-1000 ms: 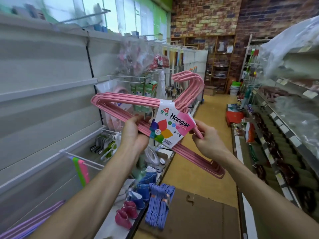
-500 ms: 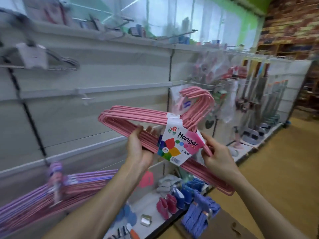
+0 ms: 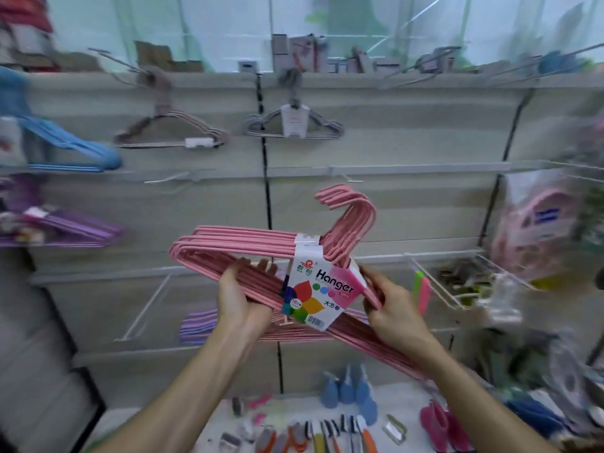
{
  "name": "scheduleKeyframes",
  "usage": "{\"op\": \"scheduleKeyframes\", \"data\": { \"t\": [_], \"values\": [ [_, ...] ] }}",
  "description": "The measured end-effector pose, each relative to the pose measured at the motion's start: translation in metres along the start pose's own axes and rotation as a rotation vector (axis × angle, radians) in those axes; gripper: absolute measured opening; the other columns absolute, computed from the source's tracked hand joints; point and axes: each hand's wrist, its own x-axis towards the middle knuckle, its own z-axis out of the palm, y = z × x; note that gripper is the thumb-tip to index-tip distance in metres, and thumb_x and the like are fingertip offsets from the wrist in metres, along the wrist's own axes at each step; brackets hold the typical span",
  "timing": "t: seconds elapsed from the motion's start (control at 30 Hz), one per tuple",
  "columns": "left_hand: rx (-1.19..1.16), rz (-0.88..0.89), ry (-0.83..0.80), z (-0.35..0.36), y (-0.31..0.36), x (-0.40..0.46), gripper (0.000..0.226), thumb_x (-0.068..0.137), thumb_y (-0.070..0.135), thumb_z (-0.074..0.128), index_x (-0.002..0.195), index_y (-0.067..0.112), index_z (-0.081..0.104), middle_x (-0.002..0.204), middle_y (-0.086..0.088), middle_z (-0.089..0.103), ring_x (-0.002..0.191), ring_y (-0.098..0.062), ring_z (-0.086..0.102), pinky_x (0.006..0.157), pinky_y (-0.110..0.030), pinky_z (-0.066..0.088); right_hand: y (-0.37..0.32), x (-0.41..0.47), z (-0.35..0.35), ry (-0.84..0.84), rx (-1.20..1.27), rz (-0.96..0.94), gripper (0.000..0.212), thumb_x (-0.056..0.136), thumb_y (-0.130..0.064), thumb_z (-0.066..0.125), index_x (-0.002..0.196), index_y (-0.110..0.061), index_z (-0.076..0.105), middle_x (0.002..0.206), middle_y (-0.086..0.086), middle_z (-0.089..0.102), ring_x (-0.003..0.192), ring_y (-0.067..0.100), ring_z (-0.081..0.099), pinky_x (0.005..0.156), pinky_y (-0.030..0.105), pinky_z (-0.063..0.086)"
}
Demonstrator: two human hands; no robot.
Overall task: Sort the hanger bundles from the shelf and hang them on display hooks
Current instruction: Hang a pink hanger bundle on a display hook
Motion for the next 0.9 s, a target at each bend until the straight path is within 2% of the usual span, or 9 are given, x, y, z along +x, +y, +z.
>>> {"op": "scheduleKeyframes", "data": {
  "t": [0.07, 0.17, 0.23, 0.3, 0.47, 0.67, 0.73, 0.8, 0.9],
  "values": [
    [-0.003, 0.058, 0.038, -0.013, 0.026, -0.006, 0.013, 0.092, 0.023, 0.057, 0.083, 0.015, 0.061, 0.085, -0.010, 0.071, 0.077, -0.026, 0.072, 0.064, -0.040, 0.060, -0.016, 0.006, 0.021, -0.051, 0.030, -0.054, 0.077, 0.070, 0.010, 0.050, 0.139, -0.026, 0.056, 0.107, -0.034, 0.059, 0.098, -0.013, 0.055, 0.077, -0.007, 0.033],
    [-0.024, 0.130, 0.081, -0.030, 0.057, -0.015, 0.012, 0.094, 0.023, 0.054, 0.087, 0.015, 0.059, 0.085, -0.009, 0.071, 0.071, -0.026, 0.074, 0.061, -0.040, 0.060, -0.038, 0.016, 0.045, -0.121, 0.051, -0.097, 0.080, 0.067, 0.006, 0.048, 0.139, -0.029, 0.055, 0.108, -0.026, 0.063, 0.093, -0.012, 0.056, 0.074, -0.006, 0.034],
    [-0.042, 0.161, 0.077, -0.039, 0.074, -0.022, 0.012, 0.094, 0.022, 0.054, 0.098, 0.014, 0.062, 0.098, -0.012, 0.071, 0.088, -0.028, 0.073, 0.074, -0.044, 0.061, -0.051, 0.023, 0.060, -0.154, 0.043, -0.125, 0.079, 0.069, 0.006, 0.048, 0.140, -0.027, 0.054, 0.107, -0.016, 0.067, 0.085, -0.016, 0.054, 0.069, -0.006, 0.034],
    [-0.061, 0.182, 0.082, -0.047, 0.089, -0.026, 0.018, 0.094, 0.022, 0.054, 0.106, 0.012, 0.063, 0.107, -0.014, 0.069, 0.103, -0.030, 0.069, 0.090, -0.048, 0.056, -0.063, 0.030, 0.072, -0.191, 0.024, -0.147, 0.077, 0.071, 0.005, 0.048, 0.141, -0.026, 0.053, 0.113, -0.008, 0.071, 0.086, -0.010, 0.053, 0.069, -0.005, 0.034],
    [-0.112, 0.225, 0.123, -0.060, 0.122, -0.020, 0.011, 0.094, 0.023, 0.054, 0.095, 0.013, 0.059, 0.096, -0.012, 0.063, 0.100, -0.029, 0.065, 0.095, -0.047, 0.052, -0.086, 0.050, 0.099, -0.264, 0.035, -0.165, 0.070, 0.081, 0.004, 0.057, 0.140, -0.034, 0.050, 0.120, -0.013, 0.069, 0.101, 0.009, 0.065, 0.083, 0.023, 0.052],
    [-0.136, 0.225, 0.195, -0.067, 0.159, 0.019, 0.014, 0.095, 0.016, 0.053, 0.082, 0.013, 0.053, 0.083, -0.007, 0.058, 0.078, -0.022, 0.060, 0.098, -0.038, 0.049, -0.104, 0.096, 0.132, -0.301, -0.002, -0.199, 0.076, 0.075, 0.007, 0.048, 0.137, -0.035, 0.052, 0.098, -0.025, 0.064, 0.086, -0.001, 0.061, 0.069, 0.009, 0.043],
    [-0.132, 0.201, 0.199, -0.070, 0.173, 0.041, 0.009, 0.096, 0.014, 0.051, 0.088, 0.012, 0.053, 0.085, -0.006, 0.057, 0.082, -0.023, 0.060, 0.099, -0.038, 0.048, -0.107, 0.115, 0.144, -0.308, -0.018, -0.195, 0.076, 0.073, 0.007, 0.047, 0.137, -0.034, 0.053, 0.086, -0.036, 0.060, 0.075, -0.008, 0.056, 0.061, 0.001, 0.038],
    [-0.120, 0.166, 0.205, -0.073, 0.188, 0.064, 0.005, 0.097, 0.012, 0.051, 0.094, 0.009, 0.055, 0.089, -0.007, 0.059, 0.089, -0.025, 0.061, 0.097, -0.041, 0.049, -0.109, 0.138, 0.156, -0.316, -0.050, -0.183, 0.075, 0.074, 0.005, 0.047, 0.137, -0.036, 0.051, 0.080, -0.044, 0.054, 0.072, -0.007, 0.056, 0.059, 0.003, 0.039],
    [-0.124, 0.122, 0.217, -0.076, 0.210, 0.099, 0.008, 0.098, 0.009, 0.052, 0.093, 0.005, 0.057, 0.091, -0.010, 0.061, 0.085, -0.025, 0.061, 0.095, -0.042, 0.049, -0.114, 0.173, 0.176, -0.335, -0.079, -0.155, 0.075, 0.077, 0.005, 0.047, 0.140, -0.035, 0.048, 0.088, -0.038, 0.058, 0.076, -0.008, 0.059, 0.062, 0.005, 0.039]
  ]
}}
